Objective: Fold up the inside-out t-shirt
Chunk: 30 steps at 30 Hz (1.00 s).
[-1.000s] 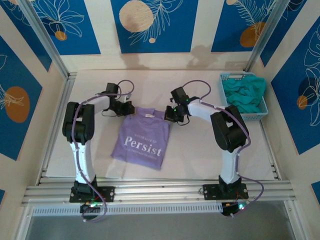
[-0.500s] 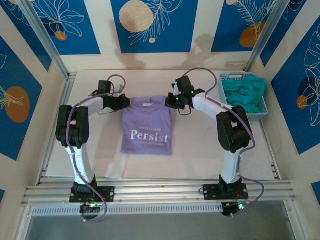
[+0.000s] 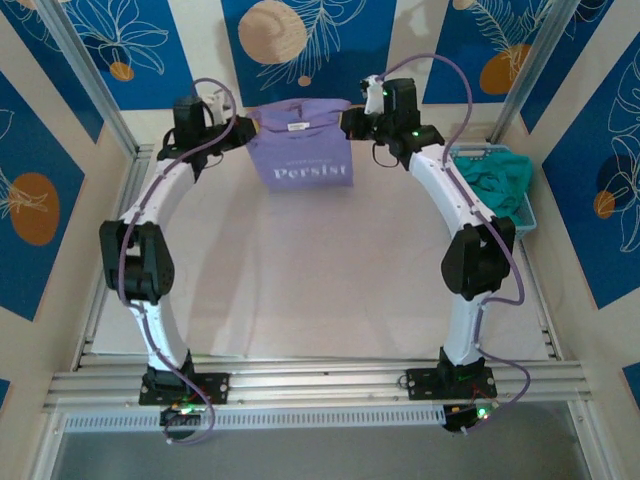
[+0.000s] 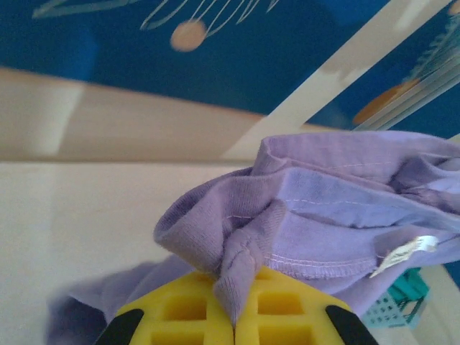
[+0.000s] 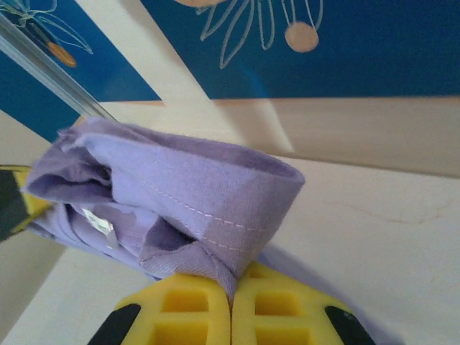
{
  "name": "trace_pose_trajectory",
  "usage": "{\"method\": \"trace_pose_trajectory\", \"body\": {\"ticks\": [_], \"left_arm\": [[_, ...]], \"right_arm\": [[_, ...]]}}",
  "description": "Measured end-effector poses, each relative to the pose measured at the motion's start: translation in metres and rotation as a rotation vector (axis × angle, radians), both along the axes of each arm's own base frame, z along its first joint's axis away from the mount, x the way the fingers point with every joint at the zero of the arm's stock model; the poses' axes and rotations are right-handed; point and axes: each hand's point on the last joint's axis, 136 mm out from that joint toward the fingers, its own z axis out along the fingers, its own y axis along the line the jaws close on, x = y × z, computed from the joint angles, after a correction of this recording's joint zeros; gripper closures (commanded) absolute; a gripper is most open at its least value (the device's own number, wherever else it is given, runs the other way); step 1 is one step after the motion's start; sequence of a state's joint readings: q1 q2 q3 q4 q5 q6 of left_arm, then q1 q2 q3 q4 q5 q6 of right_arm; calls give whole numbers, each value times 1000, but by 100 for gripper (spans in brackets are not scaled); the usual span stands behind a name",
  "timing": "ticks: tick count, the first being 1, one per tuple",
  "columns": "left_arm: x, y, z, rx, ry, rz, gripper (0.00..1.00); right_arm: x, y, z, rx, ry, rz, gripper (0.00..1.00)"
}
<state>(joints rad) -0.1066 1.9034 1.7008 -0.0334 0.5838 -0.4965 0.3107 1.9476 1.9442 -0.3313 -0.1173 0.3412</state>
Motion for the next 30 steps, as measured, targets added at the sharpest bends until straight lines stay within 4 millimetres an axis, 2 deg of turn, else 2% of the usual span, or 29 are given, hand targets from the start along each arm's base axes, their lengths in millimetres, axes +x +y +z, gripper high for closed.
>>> {"method": "trace_pose_trajectory", "body": {"ticks": [2, 4, 7, 9, 11, 13, 15, 18, 21, 23, 25, 30], "left_arm": [[-14, 1, 10, -11, -38, 1, 100], [-32, 3, 5, -24, -49, -2, 100], [-59, 4, -29, -40, 1, -7, 100], [-79, 5, -63, -49, 69, -6, 100], [-109, 6, -103, -62, 160, -9, 100], [-141, 9, -130, -75, 228, -6, 100], [-171, 11, -141, -94, 260, -3, 100], [-203, 13, -138, -121, 245, -4, 100], [-212, 14, -132, -125, 226, 1, 100], [-212, 16, -137, -105, 233, 10, 100], [-211, 18, -149, -83, 265, 24, 100], [-200, 25, -187, -10, 398, 64, 100]], "right_arm": [[-9, 2, -1, -4, -16, 31, 100], [-23, 5, -16, -12, 7, 56, 100], [-52, 9, -54, -22, 84, 91, 100], [-76, 11, -84, -25, 154, 111, 100], [-105, 15, -116, -29, 237, 132, 100], [-136, 17, -141, -37, 309, 153, 100], [-164, 21, -154, -41, 360, 173, 100], [-196, 27, -158, -32, 396, 202, 100], [-204, 30, -154, -18, 409, 200, 100], [-203, 29, -159, -17, 430, 177, 100], [-201, 27, -167, -21, 460, 156, 100], [-193, 29, -204, -58, 575, 114, 99]]}}
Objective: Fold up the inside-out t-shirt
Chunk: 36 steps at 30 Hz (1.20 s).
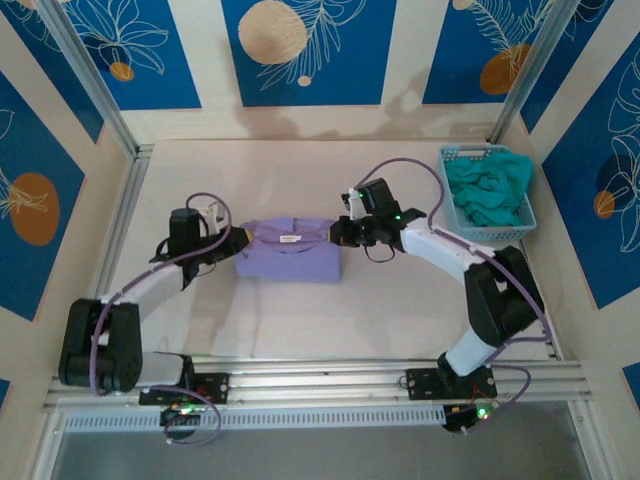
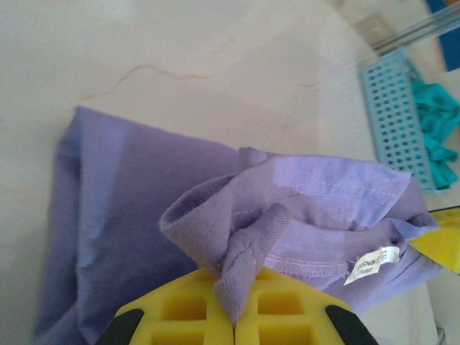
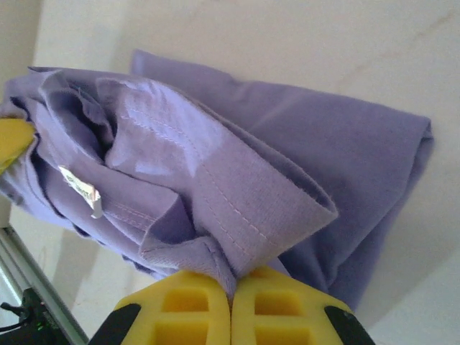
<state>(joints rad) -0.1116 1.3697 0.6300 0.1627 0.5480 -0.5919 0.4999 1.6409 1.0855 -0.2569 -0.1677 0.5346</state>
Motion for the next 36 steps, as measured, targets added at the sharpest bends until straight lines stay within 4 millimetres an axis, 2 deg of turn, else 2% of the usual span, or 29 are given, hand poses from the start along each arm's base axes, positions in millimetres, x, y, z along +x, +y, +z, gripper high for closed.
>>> {"method": "trace_pose_trajectory", "body": {"ticks": [5, 8, 11, 14, 18, 20, 23, 25, 28, 30, 32, 34, 36], "left_arm": [[17, 5, -32, 61, 86, 18, 98], [30, 5, -54, 83, 134, 16, 87], [42, 4, -69, 98, 160, 7, 73], [59, 4, -72, 119, 156, 4, 57], [73, 11, -64, 176, 128, 31, 46], [70, 18, -61, 211, 129, 53, 42], [52, 28, -51, 257, 117, 81, 39], [37, 31, -37, 276, 92, 94, 39], [20, 25, -7, 272, 16, 86, 40], [11, 10, 9, 254, -35, 46, 43], [7, -7, 15, 230, -61, -5, 45], [6, -21, 10, 211, -58, -51, 46], [6, -30, -10, 205, -18, -87, 46]], "right_arm": [[20, 1, -31, -66, 72, -38, 95], [33, -4, -50, -101, 112, -73, 89], [41, -14, -66, -147, 147, -112, 74], [42, -29, -75, -197, 166, -143, 63], [46, -46, -73, -233, 157, -171, 56], [43, -52, -63, -243, 122, -171, 54], [30, -56, -36, -235, 52, -155, 54], [19, -46, -19, -220, 3, -122, 54], [3, -17, -7, -194, -46, -44, 54], [-7, 2, -10, -181, -48, 8, 55], [-11, 10, -22, -190, -27, 30, 56], [-10, 7, -40, -214, 9, 26, 56], [-6, 0, -61, -241, 57, 8, 57]]}}
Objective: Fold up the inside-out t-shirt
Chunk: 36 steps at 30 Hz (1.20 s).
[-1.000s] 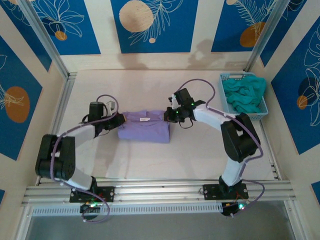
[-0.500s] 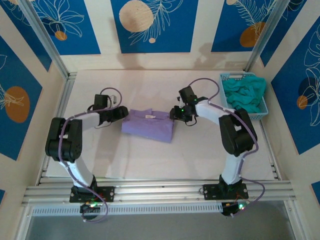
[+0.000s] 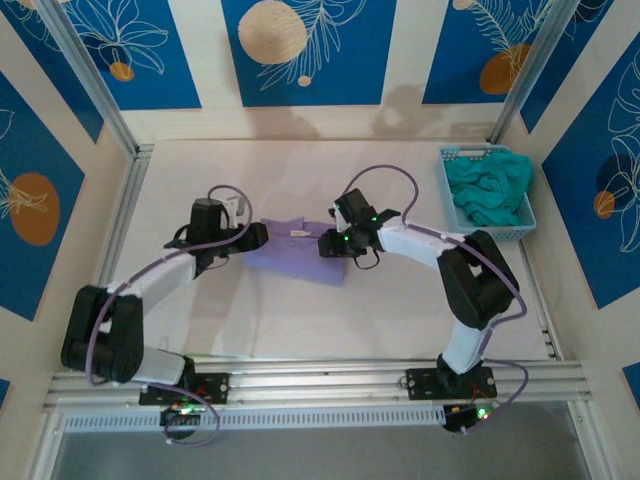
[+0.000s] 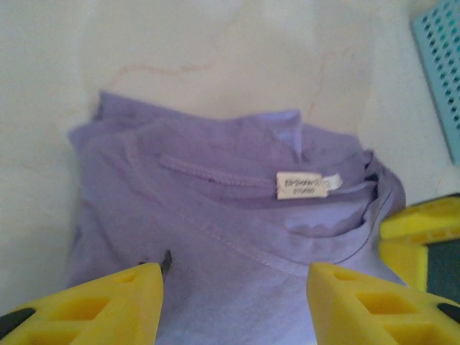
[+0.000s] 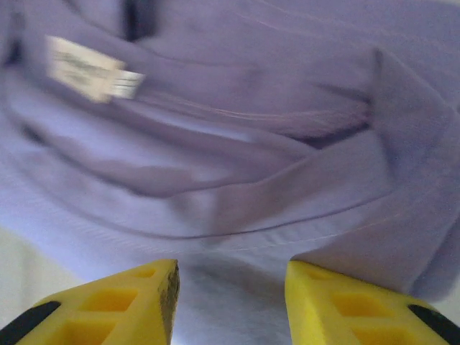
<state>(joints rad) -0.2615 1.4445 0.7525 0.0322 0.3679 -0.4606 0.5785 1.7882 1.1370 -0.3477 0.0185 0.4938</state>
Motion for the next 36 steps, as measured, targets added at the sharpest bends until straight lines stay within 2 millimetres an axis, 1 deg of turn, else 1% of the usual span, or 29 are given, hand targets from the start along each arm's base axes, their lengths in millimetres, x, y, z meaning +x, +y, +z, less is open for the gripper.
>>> {"method": "trace_pose_trajectory", "body": {"ticks": [1, 3, 4, 5, 6, 8, 10, 12, 14, 16, 18, 19, 21, 22, 26, 29, 31, 34, 36], "left_arm": [[0, -2, -11, 5, 25, -4, 46], [0, -1, -41, 27, 99, -3, 47], [-2, 0, -55, 39, 132, -1, 47], [-4, 1, -66, 49, 161, -3, 47], [-3, 0, -71, 53, 168, -8, 46], [5, -1, -64, 51, 142, -10, 44], [9, -2, -56, 52, 117, -12, 42], [10, 0, -47, 57, 93, -5, 39], [12, 4, -35, 64, 63, 7, 32], [15, 9, -25, 76, 27, 22, 28], [18, 16, -23, 90, 24, 37, 25], [19, 18, -25, 97, 35, 42, 25], [22, 22, -33, 116, 73, 44, 23], [24, 21, -37, 124, 87, 40, 23], [32, 17, -51, 137, 142, 9, 23], [34, 12, -57, 126, 168, -15, 23], [34, 9, -61, 117, 180, -29, 24], [31, 5, -70, 104, 206, -48, 26], [31, 3, -69, 93, 206, -59, 29]], "right_arm": [[1, -4, -8, -11, 17, -10, 56], [3, -11, -26, -34, 57, -29, 57], [5, -12, -29, -31, 68, -33, 57], [7, -12, -27, -21, 71, -35, 56], [11, -12, -23, -15, 62, -35, 55], [16, -13, -19, -14, 46, -30, 53], [16, -17, -15, -19, 37, -21, 50], [13, -22, -4, -18, 16, -14, 47], [10, -25, 9, -7, -9, -13, 44], [8, -26, 21, 10, -32, -18, 41], [9, -27, 29, 26, -43, -36, 38], [10, -27, 29, 29, -44, -42, 33], [12, -28, 25, 38, -24, -68, 26], [13, -29, 22, 39, -15, -77, 25], [16, -31, -2, 40, 51, -111, 24], [14, -29, -18, 44, 100, -122, 25], [14, -26, -25, 54, 120, -124, 25], [17, -21, -23, 90, 126, -132, 26], [18, -15, -24, 111, 136, -128, 28]]}}
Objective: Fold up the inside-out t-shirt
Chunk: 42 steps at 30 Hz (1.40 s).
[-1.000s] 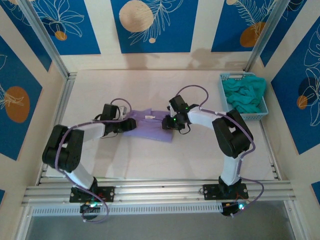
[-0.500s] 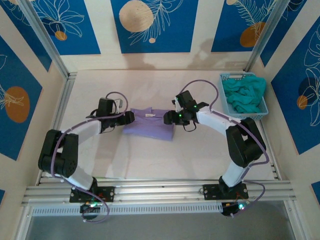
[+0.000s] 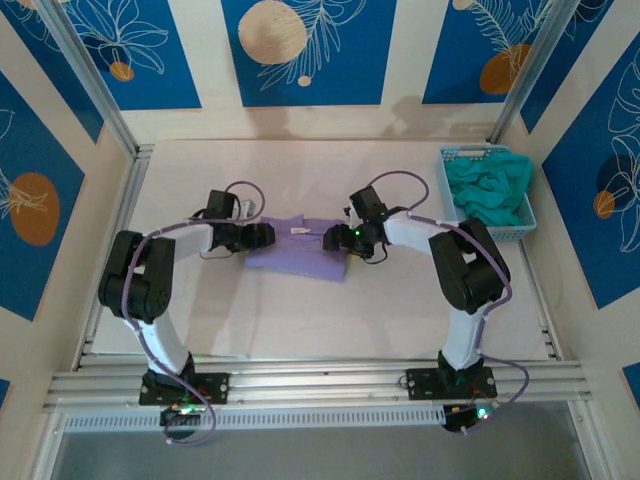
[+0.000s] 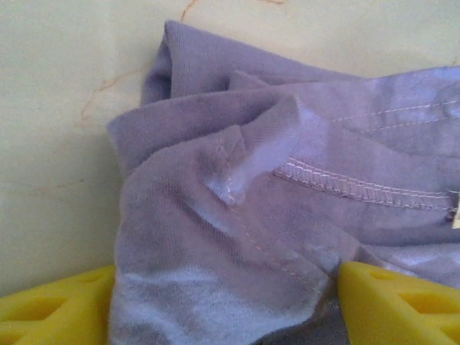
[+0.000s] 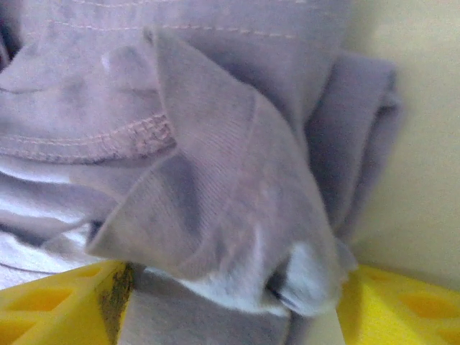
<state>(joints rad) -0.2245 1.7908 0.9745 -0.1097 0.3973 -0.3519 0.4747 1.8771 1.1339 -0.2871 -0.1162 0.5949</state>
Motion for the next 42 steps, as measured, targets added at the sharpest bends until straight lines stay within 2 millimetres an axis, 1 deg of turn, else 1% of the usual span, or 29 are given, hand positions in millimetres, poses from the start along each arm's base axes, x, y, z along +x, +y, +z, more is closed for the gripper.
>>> {"method": "trace_pose_trajectory", "body": {"ticks": [3, 6, 9, 12, 14, 17, 20, 21, 24, 26, 28, 31, 33, 36, 39, 41, 42], "left_arm": [[0, -2, -1, -17, 1, -10, 35], [2, -2, -4, -31, 6, -7, 47], [4, 1, -7, -40, 16, 1, 62], [7, -1, -10, -56, 17, -2, 83], [6, -8, -11, -86, 20, -17, 100], [7, -12, -8, -116, 22, -22, 100], [7, -9, -8, -113, 25, -18, 100], [7, -6, -7, -107, 27, -15, 100], [5, 5, 2, -74, 21, -5, 100], [9, 19, 15, -39, -1, 19, 100], [18, 39, 30, 12, -33, 53, 100], [37, 75, 52, 137, -87, 109, 100], [49, 101, 65, 237, -117, 148, 100], [62, 142, 87, 372, -149, 205, 100], [74, 187, 108, 502, -163, 267, 100], [83, 218, 117, 586, -162, 306, 100], [87, 229, 118, 618, -159, 317, 100]], "right_arm": [[3, 7, 1, 31, 7, -3, 30], [5, 13, 1, 65, 15, -9, 34], [8, 18, 0, 89, 25, -16, 37], [11, 20, 1, 100, 27, -21, 36], [12, 19, 1, 104, 30, -26, 33], [14, 15, 3, 99, 23, -33, 30], [15, 3, 11, 66, -3, -43, 28], [16, -2, 15, 55, -18, -49, 28], [15, -22, 41, 24, -88, -69, 28], [17, -32, 65, 15, -157, -80, 28], [17, -39, 83, 13, -210, -85, 28], [15, -41, 99, 15, -255, -79, 28], [15, -41, 101, 15, -264, -73, 28], [13, -42, 98, 7, -264, -60, 27], [12, -45, 96, 3, -258, -57, 27], [14, -47, 97, 9, -257, -59, 27], [15, -50, 97, 13, -257, -62, 27]]}}
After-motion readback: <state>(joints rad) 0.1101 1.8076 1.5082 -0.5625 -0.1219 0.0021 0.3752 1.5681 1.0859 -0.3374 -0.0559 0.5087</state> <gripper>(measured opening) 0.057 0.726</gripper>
